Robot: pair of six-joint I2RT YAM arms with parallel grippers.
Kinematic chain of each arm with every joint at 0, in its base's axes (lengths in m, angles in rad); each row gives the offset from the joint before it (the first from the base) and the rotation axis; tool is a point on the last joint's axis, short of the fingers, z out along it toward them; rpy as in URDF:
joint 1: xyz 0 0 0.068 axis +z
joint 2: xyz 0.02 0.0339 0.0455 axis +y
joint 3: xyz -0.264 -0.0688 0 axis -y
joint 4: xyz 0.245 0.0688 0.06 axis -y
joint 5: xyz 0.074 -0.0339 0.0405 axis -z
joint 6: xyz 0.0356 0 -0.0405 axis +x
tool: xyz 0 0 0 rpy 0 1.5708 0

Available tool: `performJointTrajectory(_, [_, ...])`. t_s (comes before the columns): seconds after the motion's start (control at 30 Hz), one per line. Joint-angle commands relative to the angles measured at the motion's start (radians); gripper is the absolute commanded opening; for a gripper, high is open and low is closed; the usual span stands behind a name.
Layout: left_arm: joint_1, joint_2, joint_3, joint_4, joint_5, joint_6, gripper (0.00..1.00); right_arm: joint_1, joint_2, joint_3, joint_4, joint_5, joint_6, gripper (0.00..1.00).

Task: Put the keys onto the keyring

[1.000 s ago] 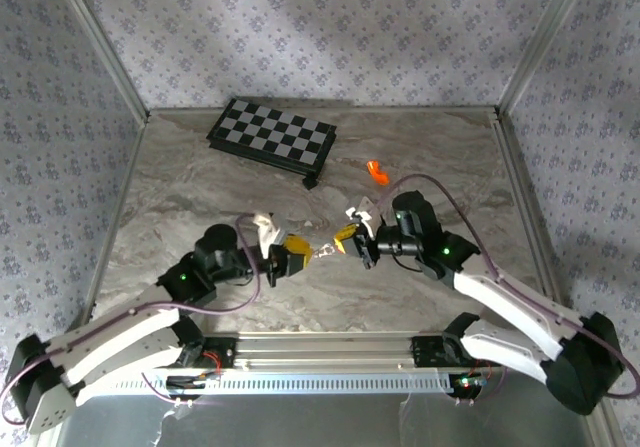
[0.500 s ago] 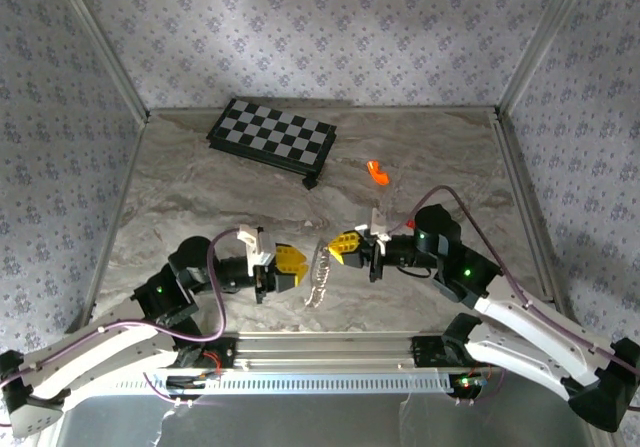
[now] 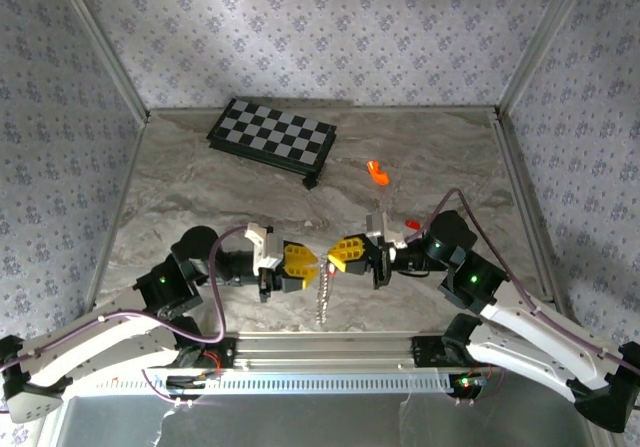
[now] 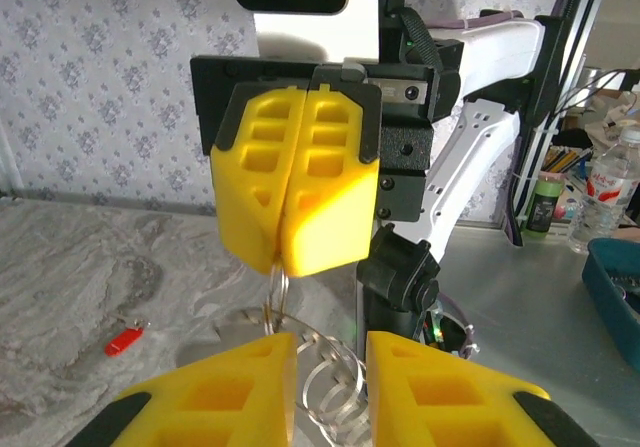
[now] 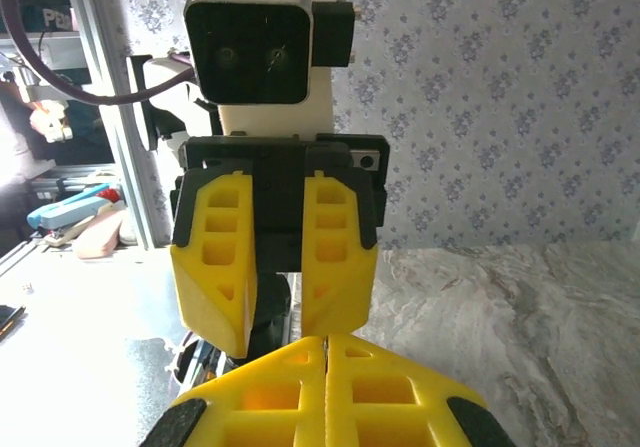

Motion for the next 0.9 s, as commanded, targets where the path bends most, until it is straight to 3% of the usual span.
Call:
performJointTrajectory(0.0, [-0.008, 0.012, 0.048, 0.037, 0.017, 0.042, 0.24, 0.010, -0.015, 0.025, 0.038, -0.033, 0.013, 0.00])
performJointTrajectory(0.4, [-0.010, 0.064, 0.069, 0.047, 0.013, 0.055, 0.15, 0.020, -0.035, 0.015, 0.008, -0.020, -0.003, 0.00])
performJointTrajectory(0.87, [-0.011, 0.109, 0.066, 0.090, 0.003, 0.038, 0.19, 0.024, -0.040, 0.008, -0.005, -0.010, -0.011, 0.00])
